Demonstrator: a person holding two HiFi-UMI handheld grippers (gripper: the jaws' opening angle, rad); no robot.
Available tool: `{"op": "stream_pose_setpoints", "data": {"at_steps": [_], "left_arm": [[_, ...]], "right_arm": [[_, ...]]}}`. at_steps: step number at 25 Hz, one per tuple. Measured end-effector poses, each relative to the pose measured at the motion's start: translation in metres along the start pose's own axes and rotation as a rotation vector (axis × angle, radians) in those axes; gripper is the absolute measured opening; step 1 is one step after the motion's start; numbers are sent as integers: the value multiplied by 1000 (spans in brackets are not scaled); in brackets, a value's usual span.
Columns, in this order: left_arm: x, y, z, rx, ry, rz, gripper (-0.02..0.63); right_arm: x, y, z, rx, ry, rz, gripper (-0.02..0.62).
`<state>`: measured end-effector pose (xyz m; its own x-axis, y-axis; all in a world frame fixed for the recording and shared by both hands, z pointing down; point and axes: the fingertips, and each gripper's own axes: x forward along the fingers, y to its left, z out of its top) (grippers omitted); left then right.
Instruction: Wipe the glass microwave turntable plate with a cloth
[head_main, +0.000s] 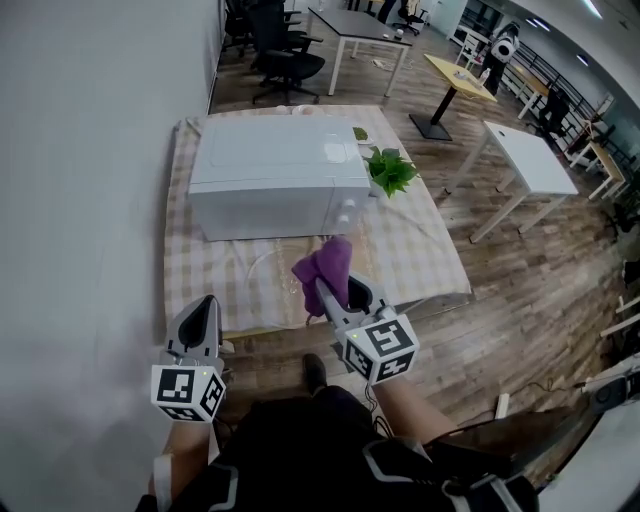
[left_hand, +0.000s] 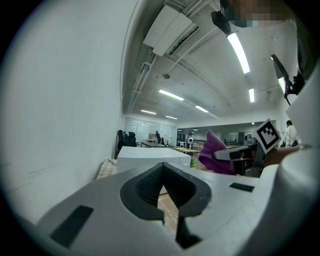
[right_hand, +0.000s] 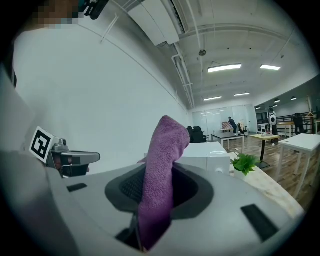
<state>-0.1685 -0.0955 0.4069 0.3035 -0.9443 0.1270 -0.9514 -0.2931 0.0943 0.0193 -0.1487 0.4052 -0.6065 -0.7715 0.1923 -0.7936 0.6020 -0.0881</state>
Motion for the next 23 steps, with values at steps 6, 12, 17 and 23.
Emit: {"op": "stream_pose_setpoints", "data": {"at_steps": [6, 12, 17, 23], "left_arm": [[-9, -5, 0, 7, -3, -32, 3], [-19, -3, 4, 12, -16, -29, 3], [-26, -2, 5, 12, -8, -19, 3], [-28, -7, 2, -3, -10, -20, 3]], "right_arm": [[-2, 11, -7, 18, 2, -5, 123], [1, 24, -8, 22, -4, 10, 121], [1, 30, -13, 49, 2, 4, 121], [2, 31, -14, 47, 0, 18, 121]]}}
